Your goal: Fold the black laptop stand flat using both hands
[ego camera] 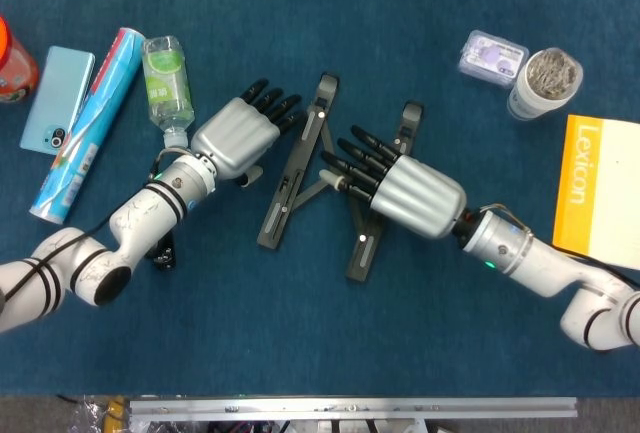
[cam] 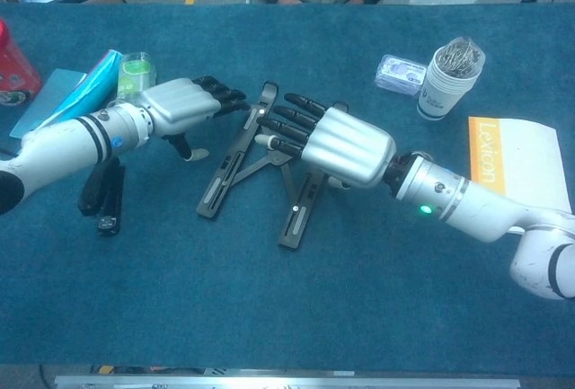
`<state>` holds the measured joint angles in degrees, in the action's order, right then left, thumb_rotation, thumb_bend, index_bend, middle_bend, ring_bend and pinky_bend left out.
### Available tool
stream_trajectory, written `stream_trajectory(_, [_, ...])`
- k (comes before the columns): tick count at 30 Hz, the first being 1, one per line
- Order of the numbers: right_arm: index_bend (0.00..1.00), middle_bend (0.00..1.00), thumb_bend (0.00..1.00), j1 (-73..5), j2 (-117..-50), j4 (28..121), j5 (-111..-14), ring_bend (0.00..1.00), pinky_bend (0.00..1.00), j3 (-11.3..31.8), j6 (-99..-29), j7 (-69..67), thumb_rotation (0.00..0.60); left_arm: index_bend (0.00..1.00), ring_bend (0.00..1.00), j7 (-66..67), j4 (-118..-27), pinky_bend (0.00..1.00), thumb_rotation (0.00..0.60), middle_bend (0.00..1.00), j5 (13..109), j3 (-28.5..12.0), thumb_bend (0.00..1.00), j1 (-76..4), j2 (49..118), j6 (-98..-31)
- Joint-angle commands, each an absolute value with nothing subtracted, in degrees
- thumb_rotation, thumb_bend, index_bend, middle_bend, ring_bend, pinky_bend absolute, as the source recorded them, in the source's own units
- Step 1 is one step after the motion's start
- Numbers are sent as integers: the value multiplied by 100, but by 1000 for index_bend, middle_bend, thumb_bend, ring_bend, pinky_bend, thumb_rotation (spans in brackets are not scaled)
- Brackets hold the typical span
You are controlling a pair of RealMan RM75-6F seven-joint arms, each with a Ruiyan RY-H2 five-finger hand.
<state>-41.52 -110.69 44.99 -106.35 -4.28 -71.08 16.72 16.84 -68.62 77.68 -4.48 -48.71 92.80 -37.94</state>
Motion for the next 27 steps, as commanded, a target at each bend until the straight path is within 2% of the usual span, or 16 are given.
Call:
stream_trajectory(1, [0, 0, 0, -4175, -11167, 4381, -10656, 0, 0, -436, -7168, 1616, 600, 0, 0, 1695, -6834, 0, 552, 0, 7735, -432, 316, -4887, 9302, -3788])
stream_trajectory(27, [0, 0, 0, -4385, -11747, 3525, -10650, 0, 0, -411, -7480, 1350, 600, 0, 0, 1604, -7046, 0, 537, 0, 7362, -321, 317, -4996, 9284, -3691])
